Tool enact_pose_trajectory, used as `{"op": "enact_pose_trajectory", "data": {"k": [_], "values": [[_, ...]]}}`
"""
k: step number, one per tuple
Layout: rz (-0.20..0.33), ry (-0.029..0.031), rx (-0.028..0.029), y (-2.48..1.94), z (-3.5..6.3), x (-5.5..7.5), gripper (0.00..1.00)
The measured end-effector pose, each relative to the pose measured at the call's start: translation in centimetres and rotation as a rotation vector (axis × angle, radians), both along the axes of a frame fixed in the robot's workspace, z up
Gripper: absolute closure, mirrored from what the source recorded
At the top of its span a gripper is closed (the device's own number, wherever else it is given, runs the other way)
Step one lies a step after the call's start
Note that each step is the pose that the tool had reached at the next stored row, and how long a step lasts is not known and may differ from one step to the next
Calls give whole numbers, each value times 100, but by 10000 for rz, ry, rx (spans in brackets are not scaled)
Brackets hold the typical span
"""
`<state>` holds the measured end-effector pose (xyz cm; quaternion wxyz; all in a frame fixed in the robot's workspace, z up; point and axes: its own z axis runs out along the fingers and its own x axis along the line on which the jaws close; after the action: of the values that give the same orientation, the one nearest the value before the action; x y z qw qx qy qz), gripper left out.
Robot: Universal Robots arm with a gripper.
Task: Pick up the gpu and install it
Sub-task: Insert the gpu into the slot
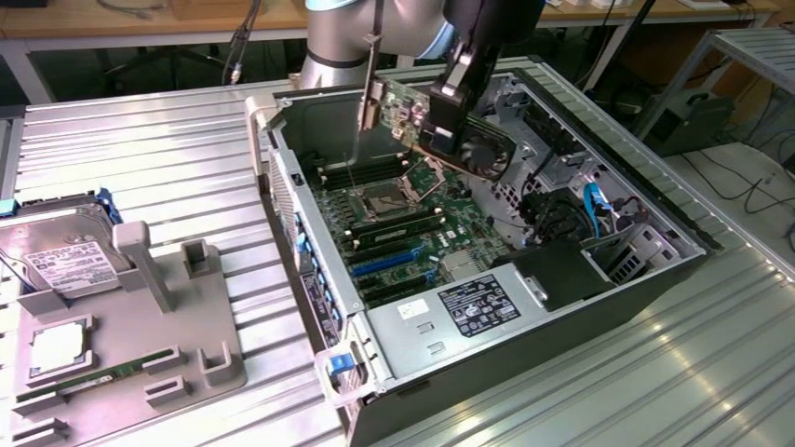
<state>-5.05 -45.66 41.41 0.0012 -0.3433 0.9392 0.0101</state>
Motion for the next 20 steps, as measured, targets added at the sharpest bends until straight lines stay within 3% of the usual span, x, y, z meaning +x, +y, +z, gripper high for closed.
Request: {"op": "enact_pose_trajectory", "data": {"k": [3, 9, 20], "values": [[600, 0, 1, 0, 0, 0, 71], [2429, 0, 0, 0, 0, 0, 71], [4823, 0, 0, 0, 0, 0, 71]]}}
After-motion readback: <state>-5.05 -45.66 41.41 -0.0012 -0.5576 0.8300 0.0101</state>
